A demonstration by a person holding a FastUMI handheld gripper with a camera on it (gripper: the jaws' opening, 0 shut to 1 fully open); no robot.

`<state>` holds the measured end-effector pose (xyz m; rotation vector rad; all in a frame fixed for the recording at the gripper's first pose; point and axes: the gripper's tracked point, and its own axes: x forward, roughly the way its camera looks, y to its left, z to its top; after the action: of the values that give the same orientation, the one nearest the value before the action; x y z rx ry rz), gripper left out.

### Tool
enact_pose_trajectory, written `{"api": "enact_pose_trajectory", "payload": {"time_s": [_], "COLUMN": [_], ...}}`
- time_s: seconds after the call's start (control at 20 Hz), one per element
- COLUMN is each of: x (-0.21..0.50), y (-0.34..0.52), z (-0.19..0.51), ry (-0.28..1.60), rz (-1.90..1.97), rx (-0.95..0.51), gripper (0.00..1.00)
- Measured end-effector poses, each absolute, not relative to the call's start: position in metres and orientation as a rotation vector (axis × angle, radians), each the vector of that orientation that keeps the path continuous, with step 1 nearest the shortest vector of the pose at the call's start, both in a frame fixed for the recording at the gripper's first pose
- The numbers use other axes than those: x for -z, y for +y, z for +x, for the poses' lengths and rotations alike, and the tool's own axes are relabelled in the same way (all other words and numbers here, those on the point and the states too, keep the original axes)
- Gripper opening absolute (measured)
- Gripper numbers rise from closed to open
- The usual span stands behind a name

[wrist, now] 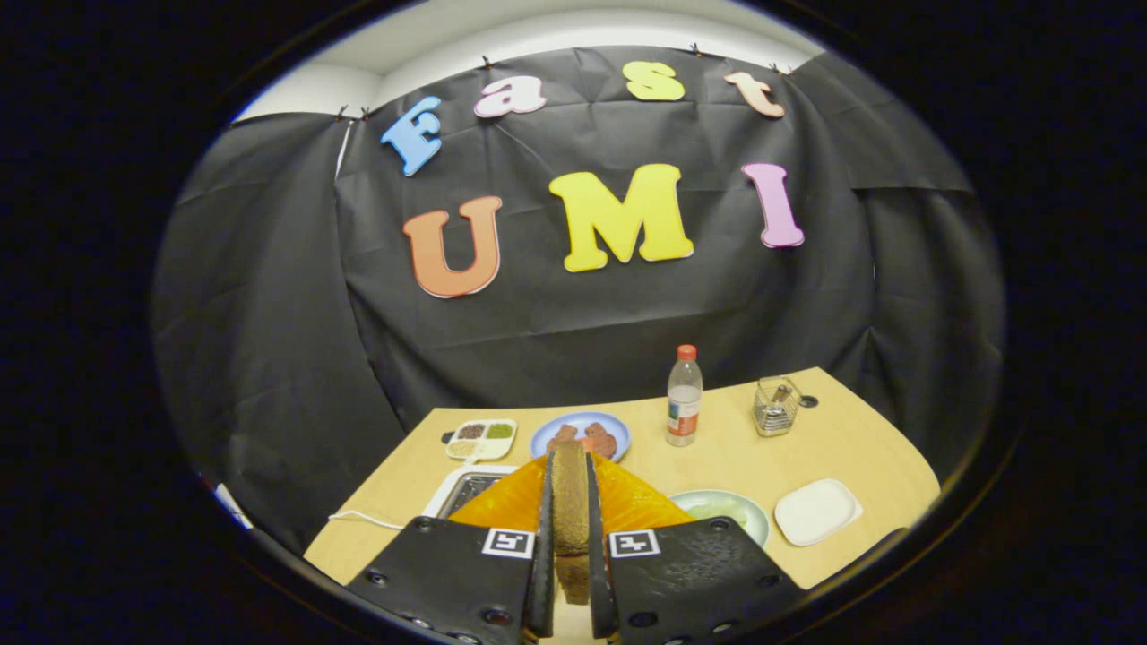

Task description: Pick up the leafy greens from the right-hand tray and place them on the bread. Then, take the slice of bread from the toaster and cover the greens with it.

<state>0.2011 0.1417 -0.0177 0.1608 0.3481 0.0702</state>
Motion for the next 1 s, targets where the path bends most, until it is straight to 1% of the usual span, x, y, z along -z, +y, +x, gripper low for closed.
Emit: {"api": "enact_pose_trajectory", "payload": {"time_s": [0.3,0.5,0.75,1.0], "x": [0.099,0.139,0.157,0.188], "y": [0.092,0.068,0.050,0.021], "z": [0.244,0.265,0.280,0.270], "ry": [0.434,0.459,0.422,0.435], "rz": [0.287,0.423,0.549,0.505], "rx": [-0.042,-0.007,0.028,0.115], "gripper": [0.16,0.16,0.16,0.16]}}
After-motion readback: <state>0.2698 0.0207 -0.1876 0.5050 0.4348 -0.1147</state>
